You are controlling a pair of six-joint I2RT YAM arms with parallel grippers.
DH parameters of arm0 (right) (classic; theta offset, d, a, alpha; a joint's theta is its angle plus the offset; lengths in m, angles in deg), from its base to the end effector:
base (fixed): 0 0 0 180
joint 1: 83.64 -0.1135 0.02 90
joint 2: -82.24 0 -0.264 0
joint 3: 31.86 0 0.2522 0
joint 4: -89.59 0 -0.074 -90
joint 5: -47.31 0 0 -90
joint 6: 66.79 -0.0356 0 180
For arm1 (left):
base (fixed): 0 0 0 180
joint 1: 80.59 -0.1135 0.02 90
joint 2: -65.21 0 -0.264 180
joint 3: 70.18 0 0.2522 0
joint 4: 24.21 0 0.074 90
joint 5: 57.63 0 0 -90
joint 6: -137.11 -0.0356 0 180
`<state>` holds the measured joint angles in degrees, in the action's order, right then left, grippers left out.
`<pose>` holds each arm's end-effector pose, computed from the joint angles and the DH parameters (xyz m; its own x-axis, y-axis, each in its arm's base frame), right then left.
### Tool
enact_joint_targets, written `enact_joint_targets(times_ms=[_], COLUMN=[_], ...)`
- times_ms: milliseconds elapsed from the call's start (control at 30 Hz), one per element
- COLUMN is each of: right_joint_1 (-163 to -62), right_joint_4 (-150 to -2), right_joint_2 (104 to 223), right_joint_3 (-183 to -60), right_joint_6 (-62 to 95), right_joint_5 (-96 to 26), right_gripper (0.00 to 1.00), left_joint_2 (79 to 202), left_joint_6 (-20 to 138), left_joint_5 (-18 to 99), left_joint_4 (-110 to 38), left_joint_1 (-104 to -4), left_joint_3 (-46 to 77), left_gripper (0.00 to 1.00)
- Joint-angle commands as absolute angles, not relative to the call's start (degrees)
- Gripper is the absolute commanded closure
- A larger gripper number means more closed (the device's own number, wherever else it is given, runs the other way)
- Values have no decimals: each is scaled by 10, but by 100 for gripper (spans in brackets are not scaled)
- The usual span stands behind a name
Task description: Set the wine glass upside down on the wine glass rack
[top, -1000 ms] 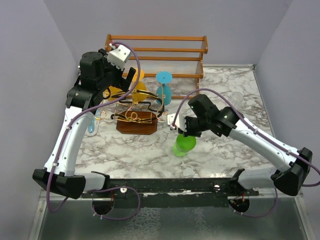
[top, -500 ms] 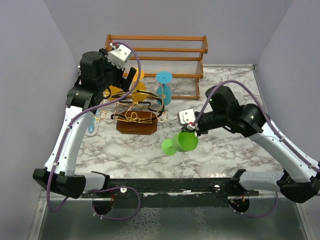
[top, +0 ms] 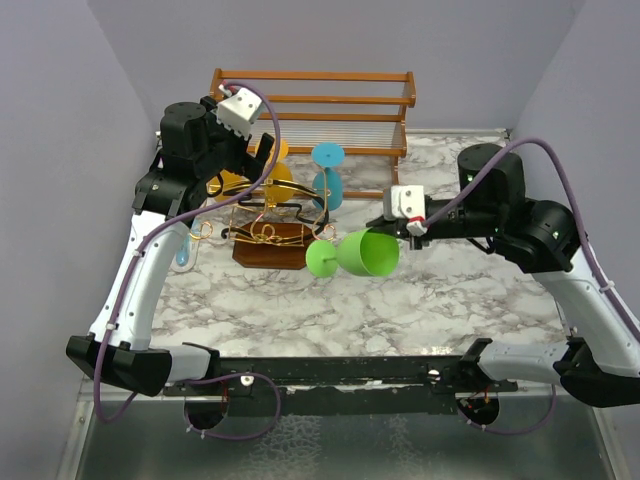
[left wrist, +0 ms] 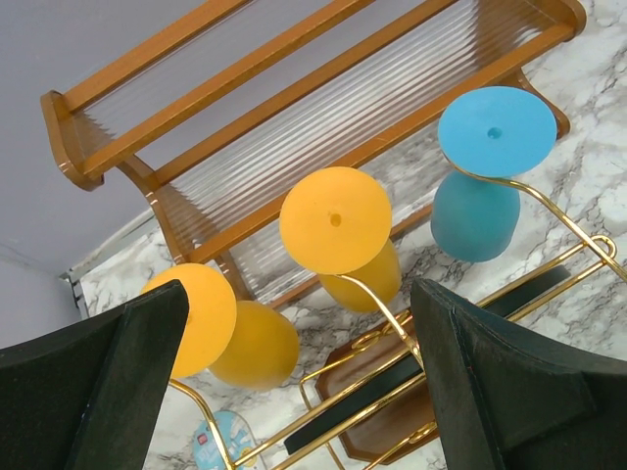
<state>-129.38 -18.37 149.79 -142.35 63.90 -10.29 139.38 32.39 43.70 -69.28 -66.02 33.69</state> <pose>0.1222 0.1528 0.4787 0.3499 -0.4297 -0.8324 -0.9276 -0.0345 -0.3721 0.2616 -0.0752 0.4636 -0.1388 0.2935 -0.9458 0.4811 0.8548 0.1946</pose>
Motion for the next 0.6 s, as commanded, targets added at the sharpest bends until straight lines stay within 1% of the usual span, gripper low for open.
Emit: enact_joint_targets(times_ms=[0,133,367,433,567], right_joint_1=[-1291,-1292,-1291,-1292,-1292], right_joint_4=[-283,-352,-452,-467,-481], right_joint_2=[1491,1498,1529,1534,1545], right_joint_3=[-1455,-1466,-1468,-1464,-1460], right_joint_6=[584,545,463,449,432], right_joint_5=[-172,-252,-459,-492,-521], right_gripper=[99,99,99,99,99], left_joint_2=[1394,1392,1385,1384,1384], left_joint_6=[349,378,464,490,555], left_joint_5=[464,488,573,607,684], left_joint_4=[-673,-670,-651,-643,-616], left_joint_1=[-665,-667,-671,-674,-682], left_joint_3=[354,356,349,345,339], left_gripper=[1,1,1,3,6])
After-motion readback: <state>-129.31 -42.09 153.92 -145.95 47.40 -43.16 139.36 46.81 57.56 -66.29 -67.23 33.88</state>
